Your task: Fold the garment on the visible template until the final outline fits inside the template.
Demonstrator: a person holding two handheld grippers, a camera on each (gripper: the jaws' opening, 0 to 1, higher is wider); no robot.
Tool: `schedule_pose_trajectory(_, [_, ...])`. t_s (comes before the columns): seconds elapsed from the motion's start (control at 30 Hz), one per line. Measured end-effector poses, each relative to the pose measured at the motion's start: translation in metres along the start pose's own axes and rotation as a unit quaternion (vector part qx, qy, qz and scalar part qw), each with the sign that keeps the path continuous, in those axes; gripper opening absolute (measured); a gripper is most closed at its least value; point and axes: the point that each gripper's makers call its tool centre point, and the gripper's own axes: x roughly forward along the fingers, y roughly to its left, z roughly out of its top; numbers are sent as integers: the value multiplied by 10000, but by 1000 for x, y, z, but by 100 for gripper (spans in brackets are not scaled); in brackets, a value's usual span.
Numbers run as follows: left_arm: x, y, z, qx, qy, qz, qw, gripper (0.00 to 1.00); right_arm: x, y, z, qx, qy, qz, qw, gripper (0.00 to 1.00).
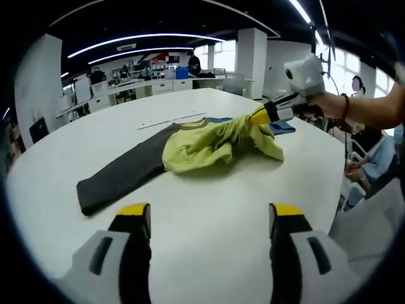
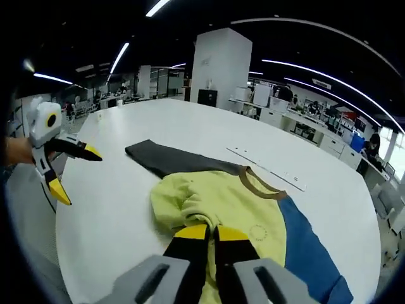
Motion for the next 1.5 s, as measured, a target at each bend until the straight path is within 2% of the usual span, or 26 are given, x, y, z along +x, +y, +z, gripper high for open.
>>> schedule_pose_trajectory(0.07, [1,1,0,-18,0,12,10000,73,2,-5,3,36,-5,-33,10000,0])
schedule_pose_trajectory(0.2, [2,2,-1,-67,-6,26,10000,71,4,-16,7,381,-75,-65,9992,0])
schedule_pose_trajectory(0.4, [5,4,0,-114,-21,43,9999,69,11,-35,7,566,-22,-179,9982,0])
schedule_pose_trajectory(0.5, [7,3,7,-216,-206,20,9996,66,17,-44,5,657,24,-258,9975,0])
schedule_pose_trajectory(0.93, [31,-4,12,-161,-194,-101,9996,57,49,-73,-27,1048,463,-419,9925,0])
schedule_pose_trajectory(1.27, [50,-12,17,-75,-158,-252,9995,53,64,-78,-53,1024,888,-434,9898,0])
schedule_pose_trajectory(1.5, [59,-17,20,-119,-170,-334,9992,51,66,-78,-57,1015,983,-430,9890,0])
